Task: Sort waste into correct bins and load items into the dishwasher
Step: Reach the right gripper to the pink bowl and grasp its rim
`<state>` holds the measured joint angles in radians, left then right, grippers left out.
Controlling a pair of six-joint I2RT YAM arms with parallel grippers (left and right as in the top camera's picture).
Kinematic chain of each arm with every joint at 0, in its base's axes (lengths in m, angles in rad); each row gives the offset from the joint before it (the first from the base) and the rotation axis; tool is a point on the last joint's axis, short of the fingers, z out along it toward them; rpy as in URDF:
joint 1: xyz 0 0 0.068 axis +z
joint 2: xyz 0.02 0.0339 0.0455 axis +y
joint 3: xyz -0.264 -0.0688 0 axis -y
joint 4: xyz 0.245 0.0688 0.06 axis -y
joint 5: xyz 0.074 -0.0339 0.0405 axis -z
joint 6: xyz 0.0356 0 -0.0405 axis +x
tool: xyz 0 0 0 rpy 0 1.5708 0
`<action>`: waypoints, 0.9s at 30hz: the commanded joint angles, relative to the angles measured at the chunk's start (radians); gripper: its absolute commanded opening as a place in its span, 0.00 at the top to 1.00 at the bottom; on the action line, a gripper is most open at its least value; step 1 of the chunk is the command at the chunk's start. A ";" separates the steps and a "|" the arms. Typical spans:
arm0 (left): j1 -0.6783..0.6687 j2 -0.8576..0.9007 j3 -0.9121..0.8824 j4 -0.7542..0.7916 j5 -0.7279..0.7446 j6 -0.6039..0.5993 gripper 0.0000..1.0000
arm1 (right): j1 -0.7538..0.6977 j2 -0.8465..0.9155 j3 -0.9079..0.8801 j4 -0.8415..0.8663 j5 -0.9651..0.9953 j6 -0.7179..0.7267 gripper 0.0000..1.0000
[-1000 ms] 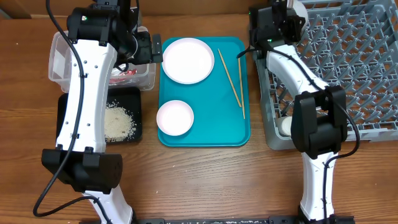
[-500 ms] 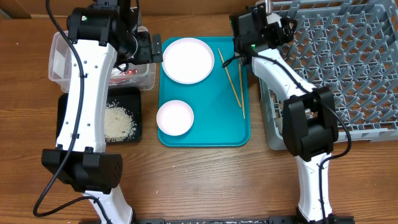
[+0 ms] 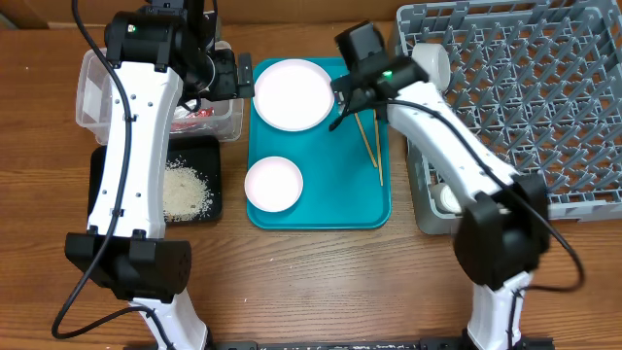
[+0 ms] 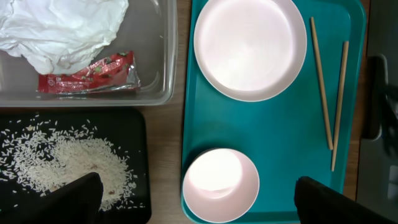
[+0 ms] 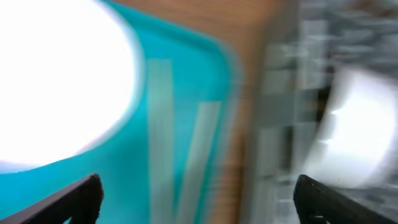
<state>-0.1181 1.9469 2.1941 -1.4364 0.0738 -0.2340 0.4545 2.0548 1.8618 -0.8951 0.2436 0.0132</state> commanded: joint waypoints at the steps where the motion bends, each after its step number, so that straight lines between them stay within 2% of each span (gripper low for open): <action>1: -0.006 -0.010 -0.003 0.000 -0.006 -0.010 0.00 | -0.011 -0.051 0.005 -0.039 -0.505 0.048 0.09; 2: -0.006 -0.010 -0.003 0.000 -0.006 -0.010 0.00 | -0.011 -0.046 0.003 -0.058 -0.572 0.051 0.19; 3: -0.006 -0.010 -0.003 0.000 -0.006 -0.010 0.00 | -0.008 -0.042 -0.001 -0.072 -0.608 0.069 0.23; 9: -0.006 -0.010 -0.003 0.000 -0.006 -0.010 0.00 | 0.050 -0.027 -0.150 -0.056 -0.648 0.379 0.25; 19: -0.006 -0.010 -0.003 0.000 -0.006 -0.010 0.00 | 0.177 -0.026 -0.423 0.157 -0.574 0.685 0.35; 22: -0.006 -0.010 -0.003 0.000 -0.006 -0.010 0.00 | 0.201 -0.026 -0.441 0.187 -0.573 0.724 0.43; 23: -0.006 -0.010 -0.003 0.000 -0.006 -0.010 0.00 | 0.202 -0.026 -0.441 0.187 -0.568 0.724 0.52; 25: -0.006 -0.010 -0.003 0.000 -0.006 -0.010 0.00 | 0.202 -0.026 -0.441 0.186 -0.567 0.725 0.85; 26: -0.006 -0.010 -0.003 0.000 -0.006 -0.010 0.00 | 0.202 -0.026 -0.441 0.182 -0.566 0.732 0.96; 27: -0.006 -0.010 -0.003 0.000 -0.006 -0.010 0.00 | 0.202 -0.026 -0.441 0.180 -0.562 0.732 0.96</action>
<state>-0.1181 1.9469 2.1941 -1.4368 0.0738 -0.2340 0.6636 2.0285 1.4220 -0.7181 -0.3340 0.7033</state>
